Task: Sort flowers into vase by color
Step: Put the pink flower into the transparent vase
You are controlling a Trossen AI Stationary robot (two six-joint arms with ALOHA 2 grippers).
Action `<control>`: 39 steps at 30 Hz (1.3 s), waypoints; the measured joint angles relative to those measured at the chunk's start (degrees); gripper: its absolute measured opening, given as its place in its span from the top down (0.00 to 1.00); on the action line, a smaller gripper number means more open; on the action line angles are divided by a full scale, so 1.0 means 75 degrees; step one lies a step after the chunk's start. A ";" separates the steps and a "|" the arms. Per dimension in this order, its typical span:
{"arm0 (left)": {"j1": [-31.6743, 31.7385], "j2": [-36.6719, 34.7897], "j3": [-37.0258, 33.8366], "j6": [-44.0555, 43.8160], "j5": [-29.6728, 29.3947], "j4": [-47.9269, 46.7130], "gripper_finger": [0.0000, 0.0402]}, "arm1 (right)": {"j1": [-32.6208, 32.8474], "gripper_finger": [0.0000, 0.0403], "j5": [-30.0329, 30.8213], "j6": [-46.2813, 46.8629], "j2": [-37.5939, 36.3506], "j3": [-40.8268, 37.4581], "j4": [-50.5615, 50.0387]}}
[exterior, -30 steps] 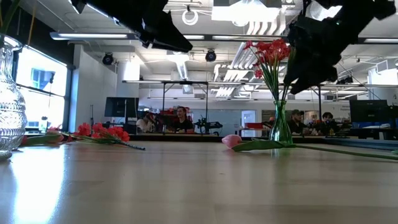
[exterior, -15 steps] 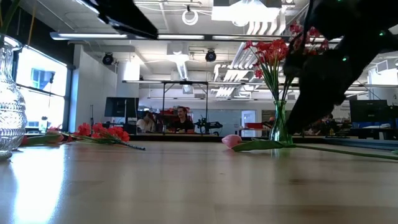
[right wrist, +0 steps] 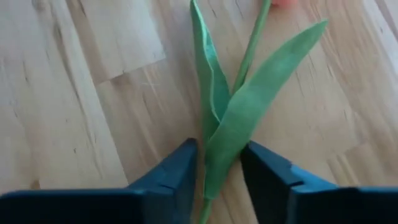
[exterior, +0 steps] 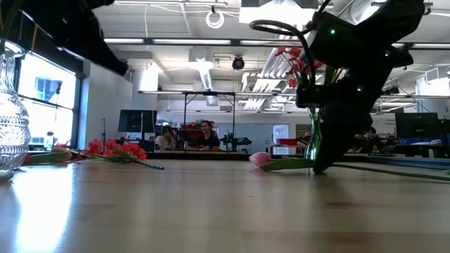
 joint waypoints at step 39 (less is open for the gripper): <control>0.1909 0.0882 -0.1980 0.7000 0.4215 1.1004 0.62 | 0.0609 0.98 -0.1086 -0.5331 0.1662 0.2265 1.0731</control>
